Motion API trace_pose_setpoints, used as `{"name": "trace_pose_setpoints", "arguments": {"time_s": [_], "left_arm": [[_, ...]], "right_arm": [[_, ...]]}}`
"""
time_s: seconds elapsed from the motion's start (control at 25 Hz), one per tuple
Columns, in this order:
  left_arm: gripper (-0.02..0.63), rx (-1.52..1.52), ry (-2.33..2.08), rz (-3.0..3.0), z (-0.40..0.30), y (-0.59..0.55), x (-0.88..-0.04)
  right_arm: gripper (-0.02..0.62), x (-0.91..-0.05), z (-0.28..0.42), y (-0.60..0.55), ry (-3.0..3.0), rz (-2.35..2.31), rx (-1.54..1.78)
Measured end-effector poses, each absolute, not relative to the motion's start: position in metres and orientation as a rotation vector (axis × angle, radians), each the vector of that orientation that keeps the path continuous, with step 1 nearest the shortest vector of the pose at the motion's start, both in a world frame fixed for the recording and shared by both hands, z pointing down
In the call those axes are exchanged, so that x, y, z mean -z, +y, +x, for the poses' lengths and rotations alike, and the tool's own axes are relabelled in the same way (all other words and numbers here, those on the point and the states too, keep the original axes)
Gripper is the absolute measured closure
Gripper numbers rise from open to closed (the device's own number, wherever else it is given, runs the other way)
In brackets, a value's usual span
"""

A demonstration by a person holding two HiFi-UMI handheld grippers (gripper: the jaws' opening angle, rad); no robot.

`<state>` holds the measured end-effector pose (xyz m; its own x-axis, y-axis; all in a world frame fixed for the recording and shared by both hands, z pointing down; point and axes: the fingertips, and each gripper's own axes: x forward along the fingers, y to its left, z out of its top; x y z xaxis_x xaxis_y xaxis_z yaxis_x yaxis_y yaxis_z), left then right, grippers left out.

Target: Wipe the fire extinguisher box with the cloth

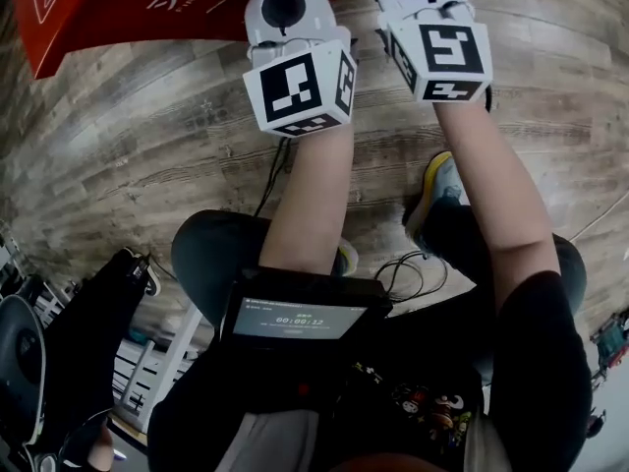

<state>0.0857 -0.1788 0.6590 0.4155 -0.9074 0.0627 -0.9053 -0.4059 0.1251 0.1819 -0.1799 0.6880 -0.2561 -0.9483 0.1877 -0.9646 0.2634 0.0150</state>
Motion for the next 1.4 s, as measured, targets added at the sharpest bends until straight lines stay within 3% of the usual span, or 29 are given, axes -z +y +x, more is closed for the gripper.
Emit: {"name": "trace_pose_setpoints", "arguments": {"time_s": [0.2, 0.48, 0.68, 0.92, 1.4], "left_arm": [[0.508, -0.017, -1.744, 2.463, 0.030, -0.171, -0.627], [0.508, 0.017, -1.993, 2.320, -0.103, -0.156, -0.572], [0.506, 0.029, -2.098, 2.279, -0.157, -0.151, -0.552], [0.506, 0.049, -1.968, 2.369, -0.112, -0.161, -0.552], [0.506, 0.168, -1.630, 2.605, 0.062, -0.172, -0.546]], "right_arm": [[0.417, -0.653, 0.095, -0.171, -2.515, 1.639, -0.150], [0.416, -0.602, -0.045, -0.147, -2.723, 1.328, -0.119], [0.416, -0.589, -0.084, -0.147, -2.775, 1.265, -0.111], [0.416, -0.585, -0.039, -0.156, -2.678, 1.374, -0.091], [0.416, -0.568, 0.182, -0.178, -2.392, 1.919, -0.083]]}}
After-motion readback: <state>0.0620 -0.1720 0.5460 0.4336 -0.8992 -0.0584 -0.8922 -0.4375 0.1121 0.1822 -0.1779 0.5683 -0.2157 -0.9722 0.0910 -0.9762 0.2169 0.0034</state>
